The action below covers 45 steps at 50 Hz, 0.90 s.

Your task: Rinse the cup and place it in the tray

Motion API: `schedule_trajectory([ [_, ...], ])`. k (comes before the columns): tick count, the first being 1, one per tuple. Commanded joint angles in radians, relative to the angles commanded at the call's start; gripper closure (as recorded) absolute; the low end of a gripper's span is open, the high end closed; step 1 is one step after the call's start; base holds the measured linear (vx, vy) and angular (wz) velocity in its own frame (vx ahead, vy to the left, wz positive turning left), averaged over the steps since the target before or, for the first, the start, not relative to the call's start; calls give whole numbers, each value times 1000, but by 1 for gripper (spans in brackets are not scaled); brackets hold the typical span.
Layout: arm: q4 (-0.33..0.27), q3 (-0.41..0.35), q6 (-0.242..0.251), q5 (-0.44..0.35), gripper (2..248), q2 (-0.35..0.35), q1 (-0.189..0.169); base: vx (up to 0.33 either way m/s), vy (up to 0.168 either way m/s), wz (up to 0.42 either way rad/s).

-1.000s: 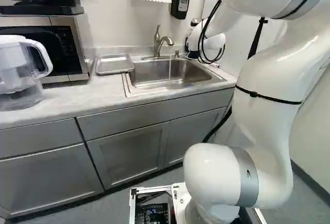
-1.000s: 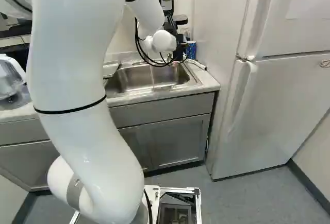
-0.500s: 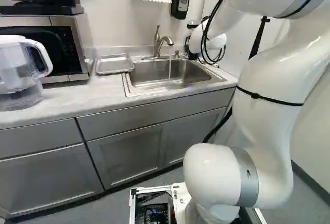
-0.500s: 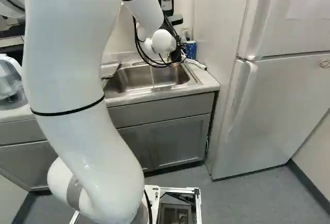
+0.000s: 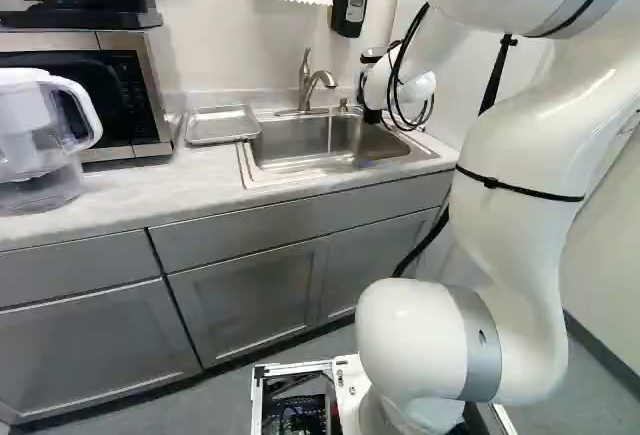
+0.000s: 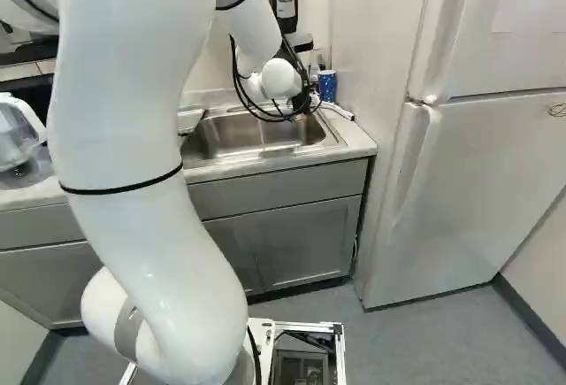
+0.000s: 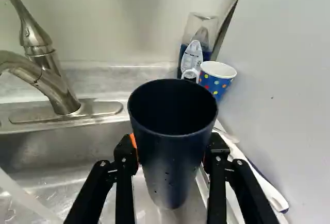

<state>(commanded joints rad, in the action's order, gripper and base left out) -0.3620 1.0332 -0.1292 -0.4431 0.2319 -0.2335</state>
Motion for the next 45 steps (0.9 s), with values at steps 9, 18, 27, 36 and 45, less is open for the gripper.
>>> schedule_trajectory([
  [9,0,-17,0,-19,124,2,3,0,0,0],
  [18,0,-32,0,-36,124,7,11,0,0,0],
  [27,0,-52,0,-50,124,8,20,0,0,0],
  [36,0,-72,0,-67,124,8,28,0,0,0],
  [45,0,-81,0,-89,124,18,44,0,0,0],
])
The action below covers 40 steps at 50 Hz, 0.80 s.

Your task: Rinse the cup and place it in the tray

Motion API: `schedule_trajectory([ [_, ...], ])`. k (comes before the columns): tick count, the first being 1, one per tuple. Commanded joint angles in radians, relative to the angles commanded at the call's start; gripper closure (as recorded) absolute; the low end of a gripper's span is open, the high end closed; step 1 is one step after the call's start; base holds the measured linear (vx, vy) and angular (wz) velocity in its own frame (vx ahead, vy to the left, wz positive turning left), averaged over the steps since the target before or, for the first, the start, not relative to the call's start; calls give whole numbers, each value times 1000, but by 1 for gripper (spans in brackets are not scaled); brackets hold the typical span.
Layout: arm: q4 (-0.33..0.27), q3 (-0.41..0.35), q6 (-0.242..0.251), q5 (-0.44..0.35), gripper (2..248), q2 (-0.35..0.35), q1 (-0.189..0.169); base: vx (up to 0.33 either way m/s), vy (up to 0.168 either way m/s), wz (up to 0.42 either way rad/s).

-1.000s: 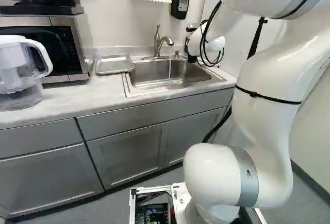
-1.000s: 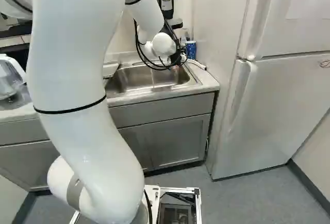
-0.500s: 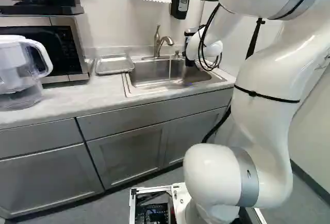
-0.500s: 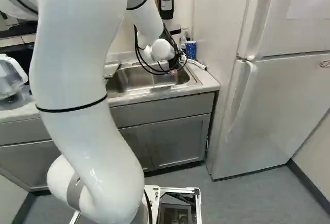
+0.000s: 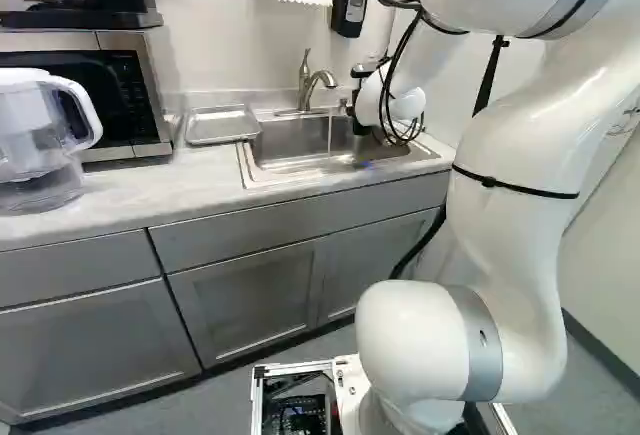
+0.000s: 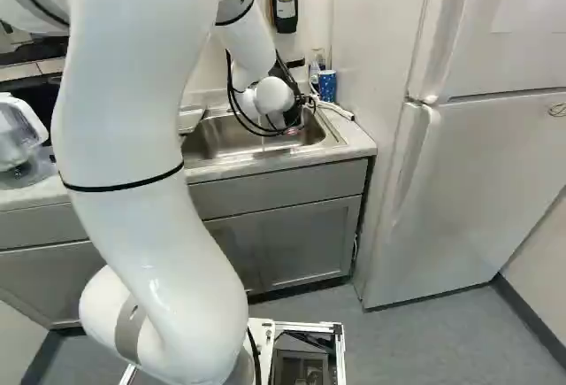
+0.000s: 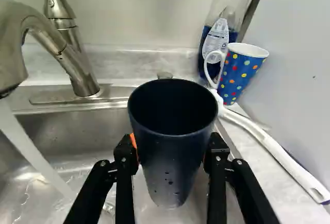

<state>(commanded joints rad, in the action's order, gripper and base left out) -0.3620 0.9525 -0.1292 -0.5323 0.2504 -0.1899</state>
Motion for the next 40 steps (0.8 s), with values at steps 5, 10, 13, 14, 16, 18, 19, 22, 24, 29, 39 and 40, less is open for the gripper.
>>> schedule_trajectory([
  [5,0,-3,0,-6,124,7,11,0,0,0],
  [10,0,-7,0,-6,124,14,23,0,0,0],
  [13,0,-10,0,-6,124,18,30,0,0,0],
  [14,0,-11,0,-6,124,19,32,0,0,0],
  [16,0,-13,0,-6,124,21,38,0,0,0],
  [18,0,-15,0,-6,124,24,43,0,0,0],
  [19,0,-15,0,-6,124,25,45,0,0,0],
  [22,0,-19,0,-7,124,28,53,0,0,0],
  [24,0,-23,0,-8,124,29,59,0,0,0],
  [29,0,-36,0,-13,124,24,71,0,0,0],
  [39,0,-73,0,-28,124,-8,92,0,0,0],
  [40,0,-76,0,-30,124,-11,94,0,0,0],
])
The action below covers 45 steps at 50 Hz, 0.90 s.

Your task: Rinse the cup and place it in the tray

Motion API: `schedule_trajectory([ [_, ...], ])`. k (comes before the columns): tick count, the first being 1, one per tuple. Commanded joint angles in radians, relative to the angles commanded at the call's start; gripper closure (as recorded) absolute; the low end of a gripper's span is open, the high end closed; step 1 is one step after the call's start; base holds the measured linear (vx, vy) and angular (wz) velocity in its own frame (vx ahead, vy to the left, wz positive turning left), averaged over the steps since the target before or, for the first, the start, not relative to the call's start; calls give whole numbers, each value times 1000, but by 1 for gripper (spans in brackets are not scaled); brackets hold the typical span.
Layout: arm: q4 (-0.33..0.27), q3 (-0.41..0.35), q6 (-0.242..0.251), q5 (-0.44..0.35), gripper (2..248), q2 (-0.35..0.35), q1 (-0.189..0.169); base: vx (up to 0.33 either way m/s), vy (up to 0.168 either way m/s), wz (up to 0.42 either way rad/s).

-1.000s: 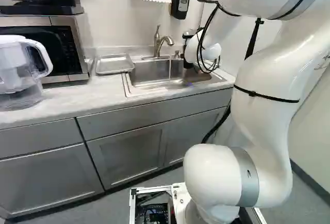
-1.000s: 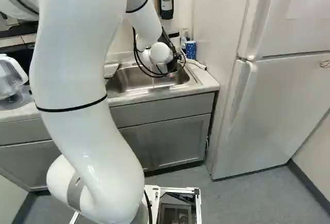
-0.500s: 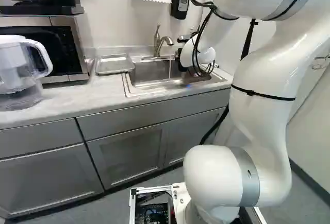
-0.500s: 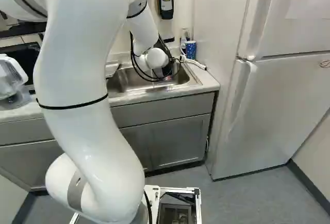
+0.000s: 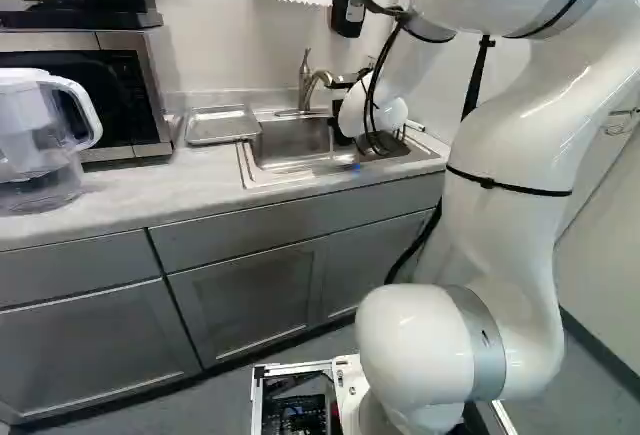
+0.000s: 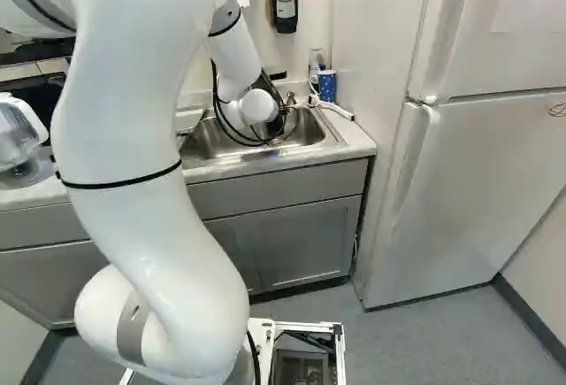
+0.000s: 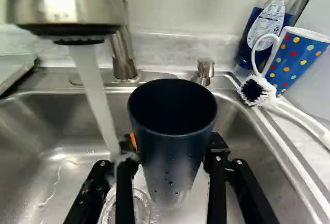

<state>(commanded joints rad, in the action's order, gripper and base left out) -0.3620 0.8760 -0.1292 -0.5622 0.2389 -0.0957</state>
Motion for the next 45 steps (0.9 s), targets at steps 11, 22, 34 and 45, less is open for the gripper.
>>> schedule_trajectory([
  [11,0,-42,0,-25,124,-37,24,0,0,0],
  [22,0,-65,0,-45,124,-58,40,0,0,0],
  [34,0,-65,0,-49,124,-58,42,0,0,0],
  [45,0,-65,0,-49,124,-58,42,0,0,0],
])
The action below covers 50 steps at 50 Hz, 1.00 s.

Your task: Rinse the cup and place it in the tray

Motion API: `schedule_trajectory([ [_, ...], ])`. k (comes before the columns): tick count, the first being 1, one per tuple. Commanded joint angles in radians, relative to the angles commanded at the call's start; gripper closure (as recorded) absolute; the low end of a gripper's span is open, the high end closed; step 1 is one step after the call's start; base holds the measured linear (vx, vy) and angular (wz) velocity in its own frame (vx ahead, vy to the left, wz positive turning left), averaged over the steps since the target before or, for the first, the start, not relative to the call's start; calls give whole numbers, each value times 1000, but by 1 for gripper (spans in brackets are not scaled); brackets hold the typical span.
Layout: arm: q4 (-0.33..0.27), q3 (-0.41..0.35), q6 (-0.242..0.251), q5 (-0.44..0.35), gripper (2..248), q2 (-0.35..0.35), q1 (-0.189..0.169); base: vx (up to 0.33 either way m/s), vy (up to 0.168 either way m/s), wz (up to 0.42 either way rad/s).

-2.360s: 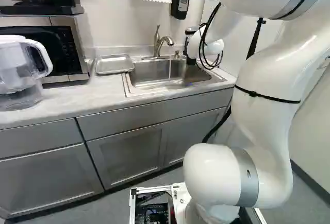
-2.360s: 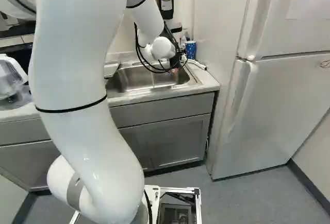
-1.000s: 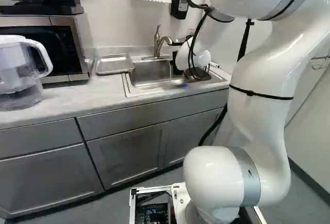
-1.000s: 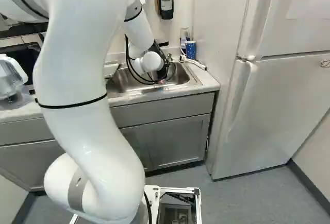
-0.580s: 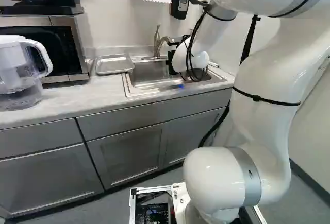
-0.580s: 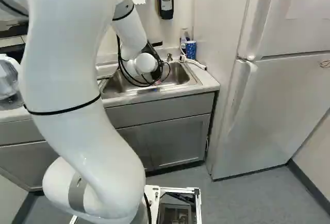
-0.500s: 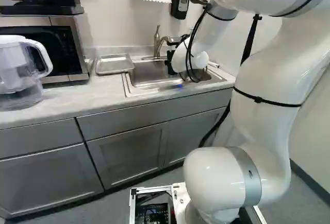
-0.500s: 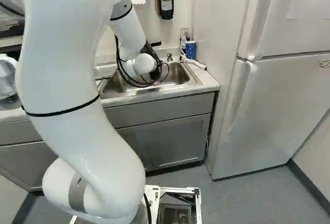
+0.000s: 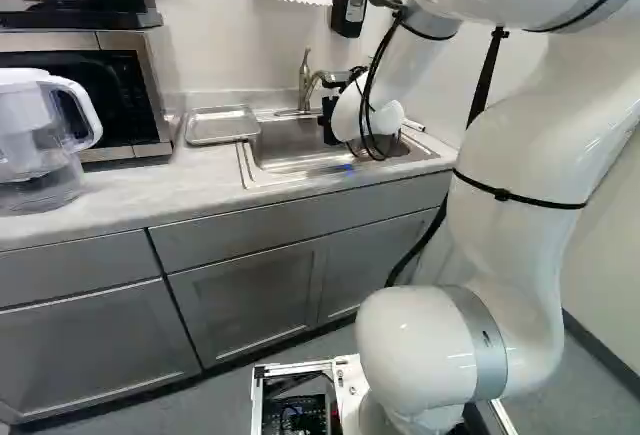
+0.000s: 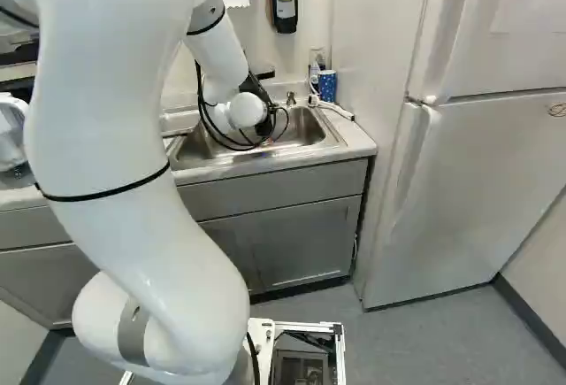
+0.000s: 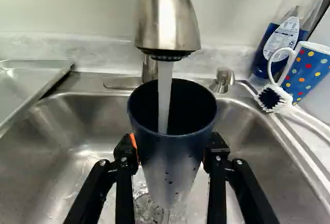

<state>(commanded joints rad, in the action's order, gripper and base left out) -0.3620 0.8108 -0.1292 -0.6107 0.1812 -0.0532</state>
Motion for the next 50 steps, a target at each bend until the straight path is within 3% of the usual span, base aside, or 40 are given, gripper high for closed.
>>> schedule_trajectory([
  [50,0,0,0,0,124,0,0,0,0,0],
])
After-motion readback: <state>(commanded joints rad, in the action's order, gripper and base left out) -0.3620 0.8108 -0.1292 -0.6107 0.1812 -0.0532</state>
